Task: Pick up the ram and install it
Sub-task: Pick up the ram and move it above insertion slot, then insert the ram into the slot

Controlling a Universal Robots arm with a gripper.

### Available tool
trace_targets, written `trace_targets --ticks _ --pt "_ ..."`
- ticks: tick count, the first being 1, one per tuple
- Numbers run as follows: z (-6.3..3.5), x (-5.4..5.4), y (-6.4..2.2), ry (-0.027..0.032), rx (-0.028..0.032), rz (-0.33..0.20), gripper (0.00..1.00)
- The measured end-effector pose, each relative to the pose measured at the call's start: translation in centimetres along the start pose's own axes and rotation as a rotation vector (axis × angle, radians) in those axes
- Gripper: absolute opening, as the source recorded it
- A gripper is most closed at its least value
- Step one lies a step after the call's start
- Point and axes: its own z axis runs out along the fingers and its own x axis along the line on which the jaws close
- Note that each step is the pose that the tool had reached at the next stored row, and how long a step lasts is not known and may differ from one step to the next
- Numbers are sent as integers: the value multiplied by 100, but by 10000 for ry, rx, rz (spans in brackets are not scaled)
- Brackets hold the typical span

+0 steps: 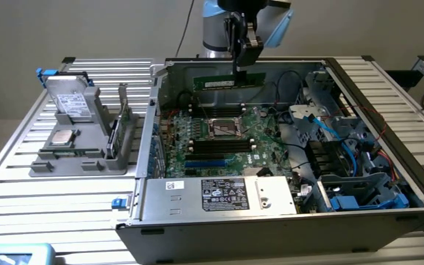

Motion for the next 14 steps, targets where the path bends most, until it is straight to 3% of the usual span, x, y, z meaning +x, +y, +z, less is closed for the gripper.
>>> trace_targets --ticks 5,14 --pt "4 -13 -1 13 -23 281 14" --pt "20 -15 -1 61 -107 1255 14"
